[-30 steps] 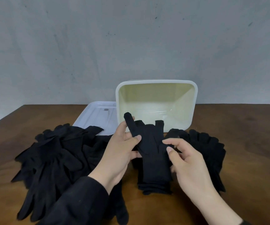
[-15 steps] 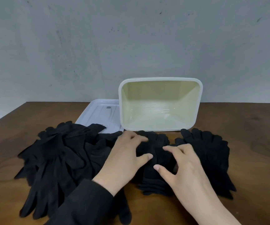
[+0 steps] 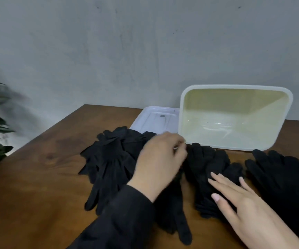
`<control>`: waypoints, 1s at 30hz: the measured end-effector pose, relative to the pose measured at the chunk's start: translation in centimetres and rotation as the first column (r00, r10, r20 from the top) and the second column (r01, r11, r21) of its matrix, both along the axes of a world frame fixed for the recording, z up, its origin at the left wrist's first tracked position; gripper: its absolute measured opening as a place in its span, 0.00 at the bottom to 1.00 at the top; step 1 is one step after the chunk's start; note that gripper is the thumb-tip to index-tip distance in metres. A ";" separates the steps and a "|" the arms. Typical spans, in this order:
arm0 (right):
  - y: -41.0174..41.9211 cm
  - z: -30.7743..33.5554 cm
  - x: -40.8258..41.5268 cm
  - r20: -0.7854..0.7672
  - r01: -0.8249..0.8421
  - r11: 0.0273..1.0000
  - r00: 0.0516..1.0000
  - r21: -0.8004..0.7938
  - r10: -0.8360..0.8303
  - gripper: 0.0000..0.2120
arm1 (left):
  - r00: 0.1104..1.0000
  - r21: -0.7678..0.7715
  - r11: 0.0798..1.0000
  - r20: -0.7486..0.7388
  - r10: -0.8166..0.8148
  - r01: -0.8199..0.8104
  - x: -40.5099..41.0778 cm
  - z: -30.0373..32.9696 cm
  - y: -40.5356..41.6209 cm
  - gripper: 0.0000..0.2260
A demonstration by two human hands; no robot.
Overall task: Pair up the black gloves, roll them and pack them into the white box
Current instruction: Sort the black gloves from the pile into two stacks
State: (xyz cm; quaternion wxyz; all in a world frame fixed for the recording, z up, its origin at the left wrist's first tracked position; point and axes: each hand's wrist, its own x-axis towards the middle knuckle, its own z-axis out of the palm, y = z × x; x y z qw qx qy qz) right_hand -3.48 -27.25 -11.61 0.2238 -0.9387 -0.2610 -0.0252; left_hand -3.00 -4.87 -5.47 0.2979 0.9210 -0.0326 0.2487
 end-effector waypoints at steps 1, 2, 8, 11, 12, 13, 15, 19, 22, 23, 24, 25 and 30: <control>0.0 0.0 0.0 -0.012 0.007 1.000 1.000 0.004 -0.007 0.34 | 0.996 -0.055 0.995 0.031 0.085 -0.083 -0.1 0.3 1.6 0.09; 0.0 0.1 0.0 -0.022 0.011 1.000 1.000 0.000 -0.011 0.32 | 0.982 -0.093 0.981 0.057 0.179 -0.173 -0.1 0.5 3.4 0.10; 0.3 0.9 -0.5 -0.058 0.001 1.000 0.998 0.030 0.000 0.28 | 0.798 0.165 0.839 -0.259 0.544 -0.518 -1.4 -0.4 13.1 0.17; 0.3 1.0 -0.6 -0.060 0.001 0.999 0.998 0.043 0.002 0.24 | 0.737 0.252 0.825 -0.370 0.566 -0.507 -2.1 -1.2 14.1 0.17; 0.3 1.0 -0.6 -0.065 0.001 0.999 0.998 0.047 0.002 0.22 | 0.733 0.251 0.820 -0.368 0.572 -0.514 -2.1 -1.2 14.0 0.16; 0.3 1.1 -0.7 -0.066 0.001 0.999 0.998 0.049 0.002 0.22 | 0.739 0.234 0.816 -0.346 0.578 -0.528 -2.2 -1.1 13.9 0.13; 0.3 1.2 -0.9 -0.062 0.002 0.999 0.998 0.052 0.001 0.22 | 0.774 0.170 0.816 -0.260 0.578 -0.552 -2.5 -0.7 13.7 0.06; 0.2 1.3 -1.3 -0.044 0.018 0.997 0.999 0.080 -0.014 0.21 | 0.892 -0.093 0.887 -0.049 0.450 -0.453 -3.0 1.5 11.2 0.03; 0.3 1.6 -1.5 0.028 0.038 0.990 0.999 0.137 -0.042 0.21 | 0.922 -0.313 0.888 0.082 0.378 -0.336 -2.9 4.2 7.7 0.05; 0.1 1.8 -1.8 0.063 0.058 0.981 0.996 0.185 -0.071 0.20 | 0.929 -0.365 0.887 0.126 0.347 -0.282 -2.6 5.0 6.2 0.05; 0.0 2.1 -2.1 0.112 0.066 0.963 0.989 0.260 -0.098 0.19 | 0.930 -0.395 0.888 0.177 0.323 -0.233 -2.4 5.6 4.7 0.05; 0.0 2.5 -2.3 0.144 0.065 0.929 0.982 0.364 -0.125 0.17 | 0.926 -0.406 0.894 0.230 0.299 -0.188 -2.1 6.0 3.0 0.06; 1.0 6.3 -4.1 -0.240 0.176 0.430 0.966 0.886 0.098 0.21 | 0.950 -0.276 0.941 0.294 -0.109 0.194 -1.6 4.2 -5.9 0.02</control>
